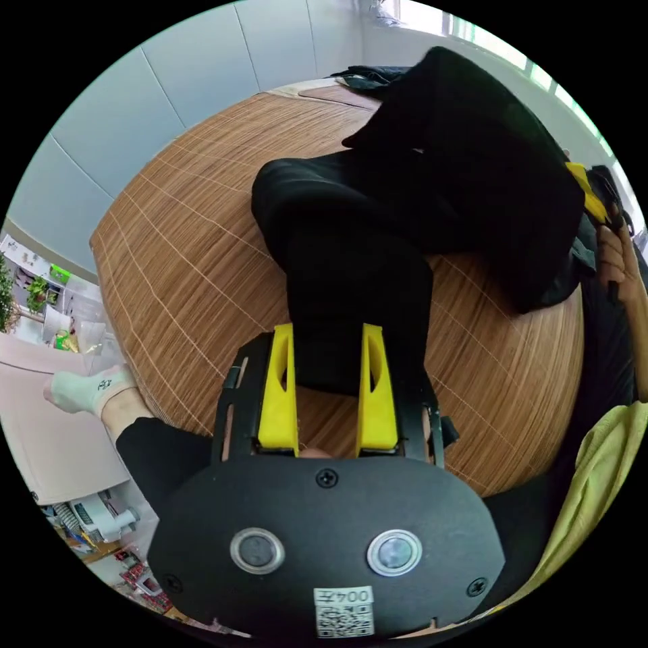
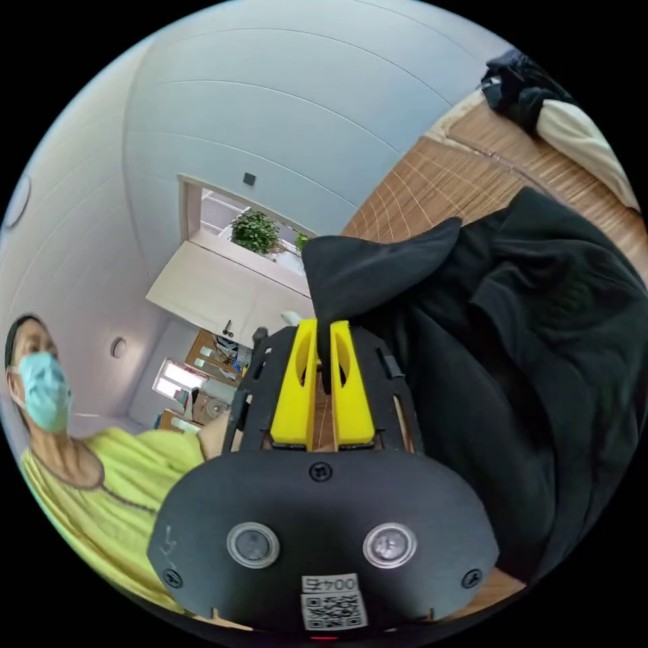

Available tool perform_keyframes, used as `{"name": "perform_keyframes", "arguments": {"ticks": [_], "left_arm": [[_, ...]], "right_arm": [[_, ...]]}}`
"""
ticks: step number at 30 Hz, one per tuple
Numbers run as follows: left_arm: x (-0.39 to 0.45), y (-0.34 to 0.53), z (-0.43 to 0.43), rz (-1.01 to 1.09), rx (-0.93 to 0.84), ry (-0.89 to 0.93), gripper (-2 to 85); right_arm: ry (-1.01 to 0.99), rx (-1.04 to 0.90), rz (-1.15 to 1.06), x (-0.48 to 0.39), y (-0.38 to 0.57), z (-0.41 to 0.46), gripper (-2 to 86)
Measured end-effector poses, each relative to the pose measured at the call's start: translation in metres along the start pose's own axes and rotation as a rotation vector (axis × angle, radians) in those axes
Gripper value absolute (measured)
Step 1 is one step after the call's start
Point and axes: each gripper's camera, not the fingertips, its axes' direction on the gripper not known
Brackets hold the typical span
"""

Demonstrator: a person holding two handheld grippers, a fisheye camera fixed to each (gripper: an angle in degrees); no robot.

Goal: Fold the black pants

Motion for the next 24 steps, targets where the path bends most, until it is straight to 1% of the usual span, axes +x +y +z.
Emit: {"name": "perform_keyframes", "arguments": {"ticks": [1,2,3,4,5,6,7,8,9,10,11,12,13,15,17,20,22,24], "left_arm": [[0.009,-0.002,-0.002,0.023,0.016,-0.014,6.9],[0.014,-0.003,-0.003,0.043,0.019,-0.028,6.3],[0.027,-0.007,-0.007,0.102,0.018,-0.092,5.0],[0.040,-0.013,-0.016,0.176,0.038,-0.226,4.2],[0.046,-0.016,-0.022,0.215,0.053,-0.319,3.8],[0.056,-0.024,-0.034,0.288,0.081,-0.558,3.3],[0.059,-0.032,-0.044,0.348,0.127,-0.856,3.1],[0.058,-0.036,-0.048,0.370,0.150,-0.990,3.0],[0.049,-0.045,-0.052,0.399,0.174,-1.212,3.1],[0.032,-0.055,-0.052,0.405,0.135,-1.307,3.4],[0.022,-0.060,-0.049,0.404,0.077,-1.320,3.8],[0.002,-0.067,-0.041,0.402,-0.068,-1.313,4.6],[-0.011,-0.065,-0.037,0.388,-0.177,-1.267,5.3],[-0.018,-0.054,-0.043,0.316,-0.211,-1.229,6.0],[-0.006,-0.033,-0.056,0.275,-0.161,-1.155,5.6],[0.046,0.030,-0.081,0.292,-0.005,-1.091,3.4],[0.104,0.096,-0.101,0.321,0.122,-1.041,2.2],[0.149,0.146,-0.112,0.339,0.190,-1.000,1.7]], "right_arm": [[0.006,0.006,-0.030,-0.006,0.019,-0.019,4.6],[0.011,-0.002,-0.036,-0.007,0.040,-0.035,4.6],[0.015,-0.005,-0.027,-0.007,0.050,-0.042,4.6],[0.023,0.000,-0.001,-0.004,0.072,-0.054,4.6],[0.023,0.013,0.028,-0.001,0.093,-0.063,4.6],[0.022,0.018,0.041,0.001,0.103,-0.067,4.6],[0.023,0.026,0.061,0.004,0.120,-0.071,4.6],[0.024,0.032,0.073,0.006,0.133,-0.071,4.6],[0.026,0.028,0.083,0.007,0.139,-0.069,4.6],[0.030,0.012,0.111,0.010,0.147,-0.062,4.7],[0.034,-0.012,0.123,0.009,0.150,-0.053,4.7],[0.035,-0.031,0.120,0.008,0.150,-0.047,4.8],[0.039,-0.087,0.101,0.005,0.148,-0.033,5.0],[0.054,-0.191,0.063,-0.001,0.143,-0.011,5.4],[0.104,-0.294,-0.015,-0.013,0.141,0.015,6.6],[0.130,-0.359,-0.070,-0.027,0.143,0.035,8.9],[0.151,-0.305,-0.066,-0.030,0.143,0.031,9.5],[0.165,-0.178,-0.045,-0.032,0.142,0.012,10.7]]}}
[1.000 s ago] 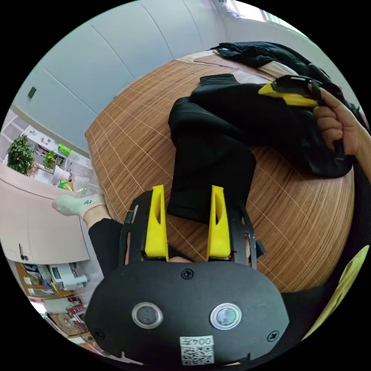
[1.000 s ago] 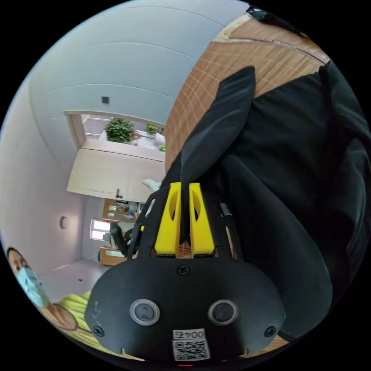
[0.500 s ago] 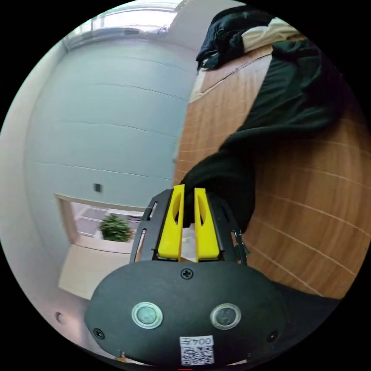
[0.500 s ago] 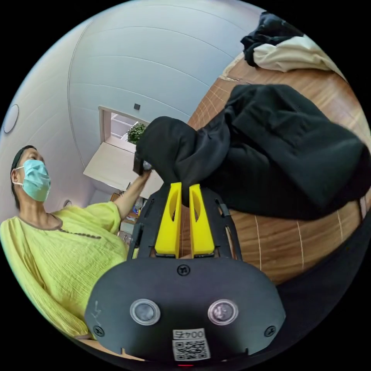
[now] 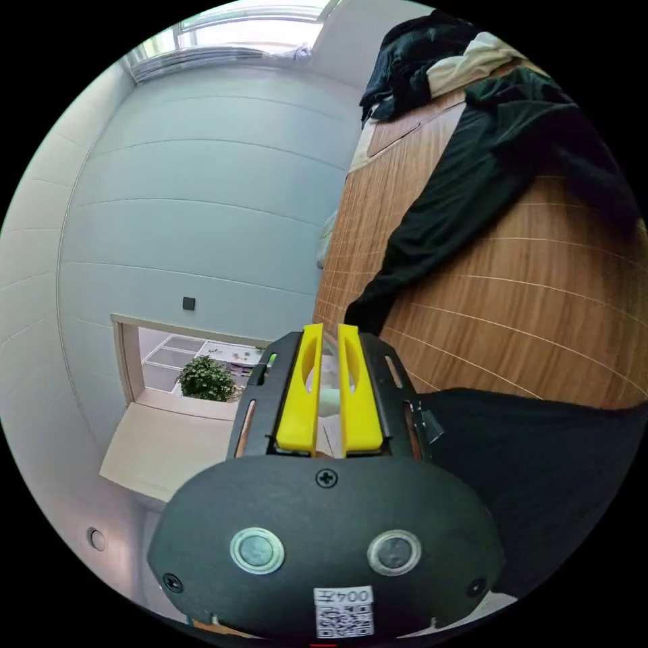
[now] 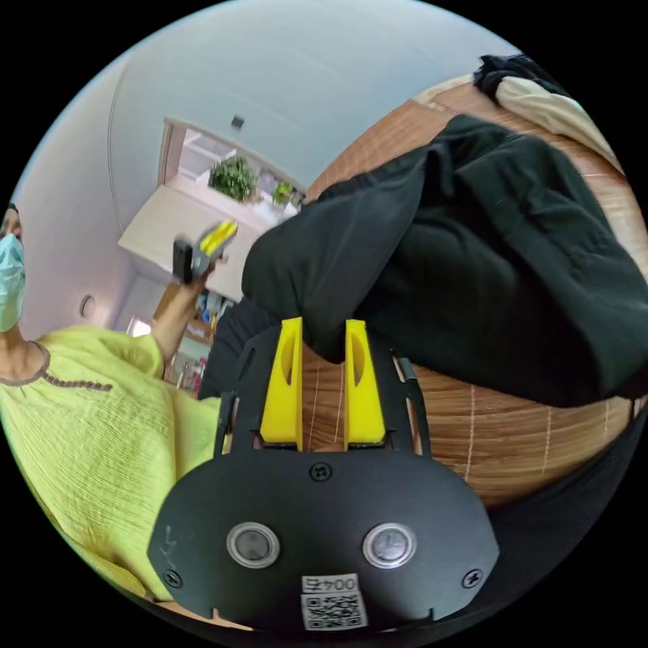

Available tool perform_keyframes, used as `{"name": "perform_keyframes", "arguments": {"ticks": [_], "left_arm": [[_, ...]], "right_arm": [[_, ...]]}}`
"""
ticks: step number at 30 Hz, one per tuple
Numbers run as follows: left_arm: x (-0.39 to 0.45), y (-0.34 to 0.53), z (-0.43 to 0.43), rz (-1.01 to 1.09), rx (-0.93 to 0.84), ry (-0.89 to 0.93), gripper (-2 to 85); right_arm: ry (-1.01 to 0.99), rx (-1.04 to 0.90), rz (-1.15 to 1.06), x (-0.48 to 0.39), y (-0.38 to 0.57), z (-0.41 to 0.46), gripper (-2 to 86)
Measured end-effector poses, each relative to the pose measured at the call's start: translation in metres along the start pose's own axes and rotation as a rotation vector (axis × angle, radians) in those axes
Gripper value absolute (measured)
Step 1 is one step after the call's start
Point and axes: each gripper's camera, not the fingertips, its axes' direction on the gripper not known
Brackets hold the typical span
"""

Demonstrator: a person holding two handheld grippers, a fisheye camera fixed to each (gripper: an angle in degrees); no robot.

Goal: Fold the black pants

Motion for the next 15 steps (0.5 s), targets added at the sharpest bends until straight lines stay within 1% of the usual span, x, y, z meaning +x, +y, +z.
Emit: {"name": "perform_keyframes", "arguments": {"ticks": [2,4,5,6,7,10,11,12,13,15], "left_arm": [[0.021,0.028,-0.045,-0.045,0.035,0.015,1.3],[0.042,0.056,-0.082,-0.188,0.006,0.072,0.9],[0.048,0.061,-0.087,-0.212,-0.009,0.093,0.9],[0.060,0.068,-0.095,-0.239,-0.028,0.100,0.9],[0.070,0.072,-0.101,-0.257,-0.036,0.058,1.0],[0.082,0.074,-0.110,-0.272,-0.048,-0.072,1.5],[0.081,0.074,-0.111,-0.278,-0.037,-0.069,1.6],[0.076,0.076,-0.114,-0.290,-0.013,-0.028,2.1],[0.069,0.078,-0.116,-0.310,0.004,0.027,2.7],[0.056,0.083,-0.115,-0.368,0.011,0.077,4.1]], "right_arm": [[0.022,0.159,0.044,0.005,0.002,-0.024,12.1],[0.041,0.201,0.058,0.010,-0.006,-0.032,12.6],[0.067,0.217,0.054,0.012,-0.017,-0.034,12.6],[0.087,0.228,0.049,0.012,-0.022,-0.035,12.6],[0.121,0.239,0.030,0.012,-0.036,-0.035,12.5],[0.152,0.207,0.042,0.021,-0.074,-0.023,11.9],[0.164,0.176,0.078,0.029,-0.087,-0.014,11.6],[0.163,0.160,0.091,0.032,-0.093,-0.009,11.3],[0.159,0.114,0.118,0.039,-0.103,0.003,10.2],[0.125,0.058,0.151,0.045,-0.112,0.020,7.1]]}}
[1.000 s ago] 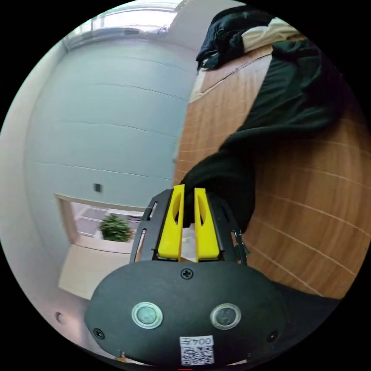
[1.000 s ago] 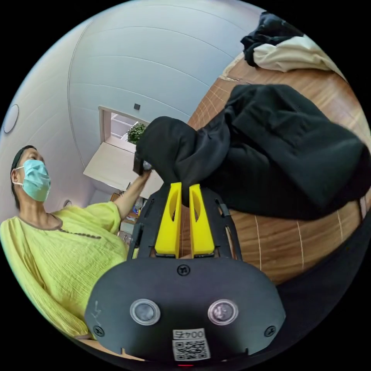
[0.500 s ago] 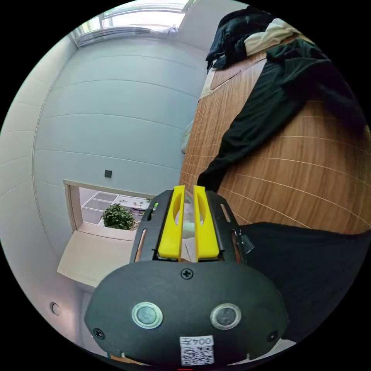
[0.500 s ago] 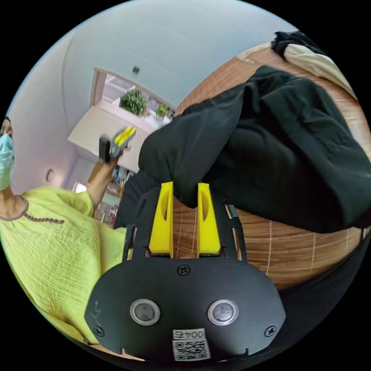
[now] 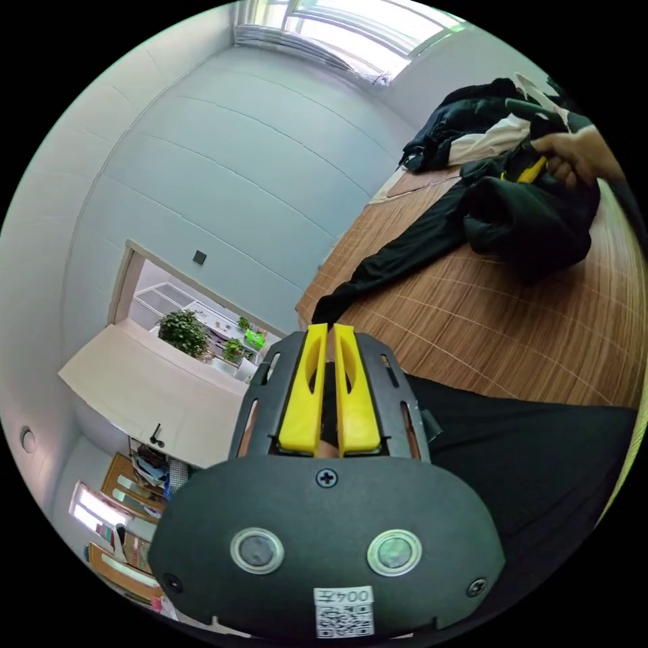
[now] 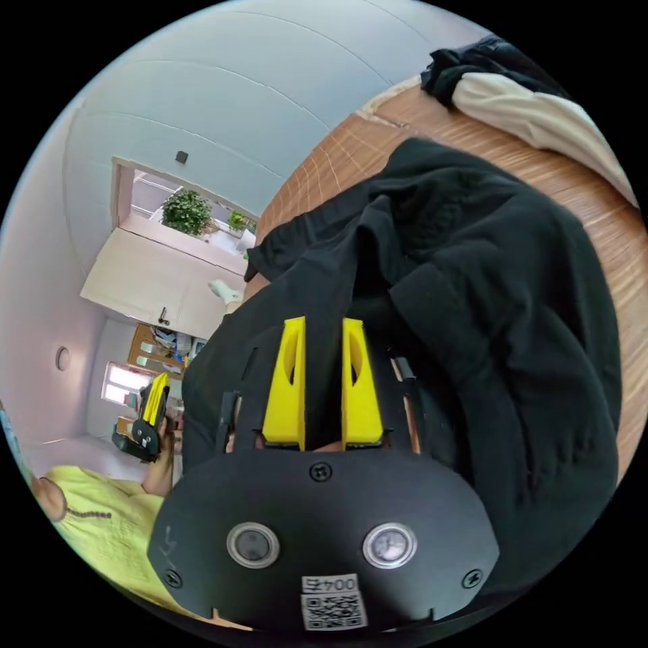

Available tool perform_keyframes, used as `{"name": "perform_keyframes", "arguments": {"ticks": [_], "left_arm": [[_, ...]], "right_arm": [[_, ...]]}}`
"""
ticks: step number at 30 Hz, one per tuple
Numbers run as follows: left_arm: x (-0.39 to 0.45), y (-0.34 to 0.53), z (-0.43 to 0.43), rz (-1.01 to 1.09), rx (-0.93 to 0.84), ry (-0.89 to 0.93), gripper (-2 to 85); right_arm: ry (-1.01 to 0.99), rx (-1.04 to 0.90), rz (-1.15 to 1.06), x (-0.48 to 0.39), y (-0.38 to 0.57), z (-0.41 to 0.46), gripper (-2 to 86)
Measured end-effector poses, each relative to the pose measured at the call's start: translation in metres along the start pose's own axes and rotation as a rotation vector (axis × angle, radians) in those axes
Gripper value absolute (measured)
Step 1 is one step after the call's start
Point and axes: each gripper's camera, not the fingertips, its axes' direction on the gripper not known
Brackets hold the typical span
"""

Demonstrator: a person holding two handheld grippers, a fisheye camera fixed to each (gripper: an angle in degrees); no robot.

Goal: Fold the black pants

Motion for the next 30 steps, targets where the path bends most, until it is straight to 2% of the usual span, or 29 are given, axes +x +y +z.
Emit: {"name": "perform_keyframes", "arguments": {"ticks": [1,4,7,10,14,16,18,21,23,25,28,30], "left_arm": [[-0.008,0.001,0.000,-0.026,-0.002,0.041,5.8],[-0.029,0.004,0.004,-0.106,-0.028,0.160,11.5],[-0.044,0.001,-0.002,-0.131,-0.015,0.211,16.3],[-0.058,-0.006,-0.022,-0.118,0.064,0.197,17.2],[-0.086,-0.014,-0.064,-0.137,0.212,0.114,15.9],[-0.093,-0.016,-0.071,-0.152,0.232,0.125,14.9],[-0.084,-0.024,-0.062,-0.138,0.213,0.188,13.9],[-0.041,-0.046,-0.025,-0.030,0.131,0.357,13.2],[-0.006,-0.066,0.004,0.063,0.066,0.460,12.6],[0.045,-0.091,0.044,0.177,-0.048,0.557,11.6],[0.111,-0.111,0.084,0.337,-0.190,0.642,9.8],[0.152,-0.113,0.104,0.467,-0.245,0.537,8.4]], "right_arm": [[-0.036,-0.003,0.000,-0.005,-0.002,0.005,4.4],[-0.149,0.110,-0.119,-0.043,0.003,-0.005,3.9],[-0.277,0.092,-0.283,-0.102,0.005,0.001,3.7],[-0.415,-0.068,-0.450,-0.176,0.012,0.040,3.9],[-0.607,-0.498,-0.640,-0.275,0.076,0.128,5.0],[-0.670,-0.587,-0.665,-0.287,0.105,0.139,5.0],[-0.659,-0.556,-0.632,-0.274,0.112,0.127,5.6],[-0.354,-0.324,-0.527,-0.212,0.087,0.068,7.3],[0.066,-0.123,-0.406,-0.150,0.066,0.009,6.5],[0.264,-0.039,-0.312,-0.113,0.052,-0.026,6.0],[0.502,-0.055,-0.296,-0.083,0.038,-0.038,4.2],[0.632,-0.138,-0.342,-0.076,0.035,-0.022,2.6]]}}
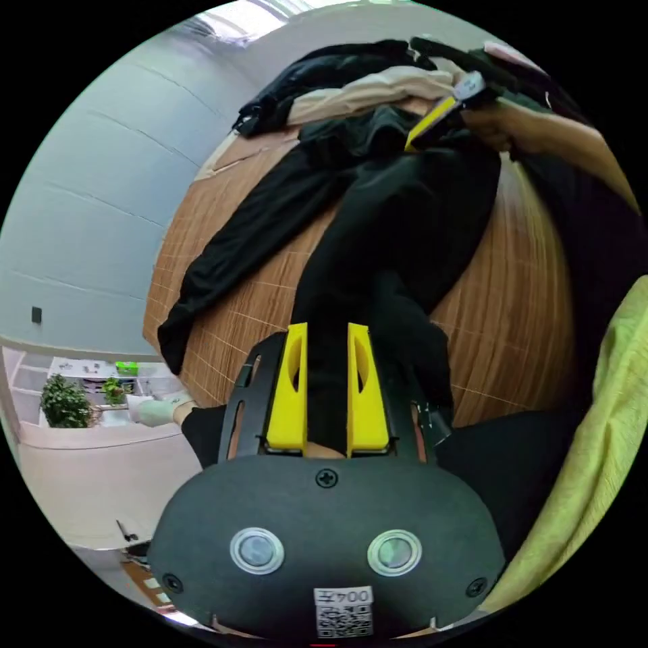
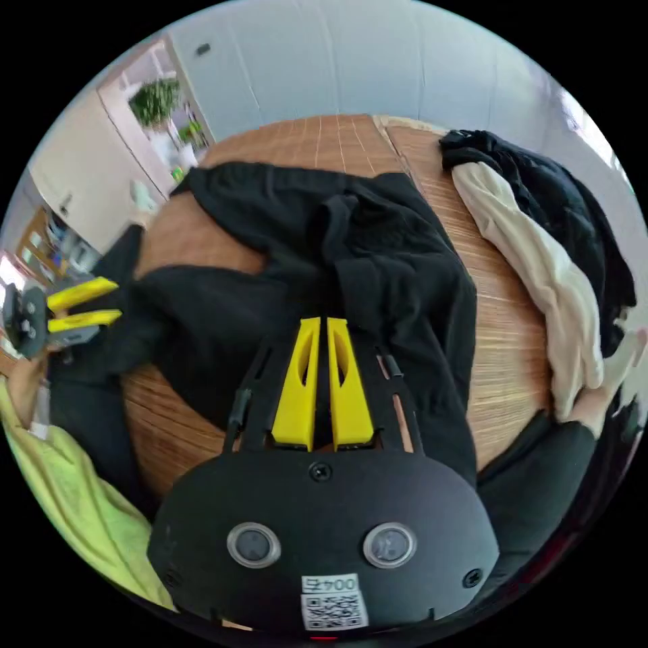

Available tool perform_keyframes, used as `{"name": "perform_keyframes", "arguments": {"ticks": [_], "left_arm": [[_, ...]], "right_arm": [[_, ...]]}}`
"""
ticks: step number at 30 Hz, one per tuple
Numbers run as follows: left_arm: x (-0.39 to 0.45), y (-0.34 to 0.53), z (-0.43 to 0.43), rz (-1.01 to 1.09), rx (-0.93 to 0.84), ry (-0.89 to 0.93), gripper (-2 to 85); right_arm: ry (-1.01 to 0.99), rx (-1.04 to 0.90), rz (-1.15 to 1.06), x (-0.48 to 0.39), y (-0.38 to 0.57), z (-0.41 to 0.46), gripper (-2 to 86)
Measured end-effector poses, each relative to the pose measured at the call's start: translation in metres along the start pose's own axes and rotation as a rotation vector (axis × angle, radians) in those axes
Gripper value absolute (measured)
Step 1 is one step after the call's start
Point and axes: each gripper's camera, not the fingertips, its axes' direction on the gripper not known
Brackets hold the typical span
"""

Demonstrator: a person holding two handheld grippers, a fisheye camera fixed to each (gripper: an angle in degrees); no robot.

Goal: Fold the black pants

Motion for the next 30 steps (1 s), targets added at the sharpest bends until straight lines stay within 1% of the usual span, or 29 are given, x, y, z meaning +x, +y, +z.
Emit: {"name": "perform_keyframes", "arguments": {"ticks": [1,2,3,5,7,8,9,11,12,14,15,18,20,21,22,24,25,26,27,28,29,30], "left_arm": [[0.008,-0.011,0.021,0.023,-0.043,-0.037,7.6],[0.010,-0.015,0.030,0.023,-0.053,-0.033,7.2],[0.010,-0.023,0.043,0.002,-0.056,-0.004,6.2],[0.005,-0.033,0.048,-0.058,0.020,-0.008,4.7],[0.007,-0.054,0.055,-0.055,0.109,-0.051,3.8],[0.010,-0.059,0.057,-0.040,0.134,-0.073,3.7],[0.015,-0.070,0.063,-0.003,0.180,-0.137,3.5],[0.017,-0.083,0.075,0.045,0.235,-0.227,3.4],[0.009,-0.088,0.084,0.057,0.281,-0.231,3.3],[-0.014,-0.092,0.095,0.067,0.338,-0.154,3.1],[-0.033,-0.095,0.101,0.063,0.352,-0.078,3.0],[-0.070,-0.096,0.115,0.050,0.347,0.088,2.8],[-0.075,-0.094,0.122,0.049,0.354,0.113,2.7],[-0.074,-0.094,0.124,0.038,0.364,0.120,2.7],[-0.071,-0.096,0.126,0.016,0.363,0.101,2.7],[-0.065,-0.099,0.128,-0.014,0.358,0.066,2.6],[-0.061,-0.101,0.129,-0.020,0.356,0.041,2.6],[-0.060,-0.102,0.130,-0.022,0.355,0.031,2.7],[-0.059,-0.104,0.131,-0.034,0.352,0.026,2.7],[-0.058,-0.105,0.133,-0.036,0.354,0.023,2.6],[-0.058,-0.105,0.133,-0.037,0.355,0.023,2.6],[-0.058,-0.107,0.135,-0.038,0.355,0.026,2.6]], "right_arm": [[0.139,-0.086,-0.057,-0.006,-0.002,0.015,1.4],[0.259,-0.129,-0.122,-0.009,-0.001,0.024,0.6],[0.287,-0.112,-0.143,-0.009,-0.001,0.022,0.3],[0.339,-0.127,-0.088,0.011,-0.004,0.015,-0.4],[0.327,-0.138,-0.026,0.039,-0.004,0.008,-0.6],[0.289,-0.143,0.031,0.060,-0.004,0.001,-0.6],[0.270,-0.152,0.058,0.071,-0.004,-0.002,-0.7],[0.133,-0.199,0.125,0.104,-0.003,-0.014,-0.6],[0.103,-0.212,0.144,0.109,-0.002,-0.016,-0.6],[0.067,-0.244,0.143,0.115,0.006,-0.023,-0.6],[0.059,-0.236,0.139,0.115,0.009,-0.025,-0.6],[-0.007,-0.056,0.093,0.113,0.037,-0.051,-0.5],[-0.013,0.228,0.157,0.130,0.056,-0.105,-0.2],[-0.001,0.285,0.185,0.138,0.060,-0.117,-0.1],[0.035,0.337,0.264,0.157,0.065,-0.130,0.4],[0.066,0.306,0.412,0.194,0.064,-0.131,2.1],[0.036,0.249,0.524,0.221,0.059,-0.123,4.0],[-0.047,0.186,0.602,0.244,0.053,-0.112,4.8],[-0.074,0.161,0.614,0.251,0.048,-0.106,5.1],[-0.056,0.099,0.616,0.262,0.036,-0.094,5.2],[0.005,0.029,0.610,0.271,0.022,-0.083,5.2],[0.027,0.000,0.608,0.277,0.015,-0.078,5.2]]}}
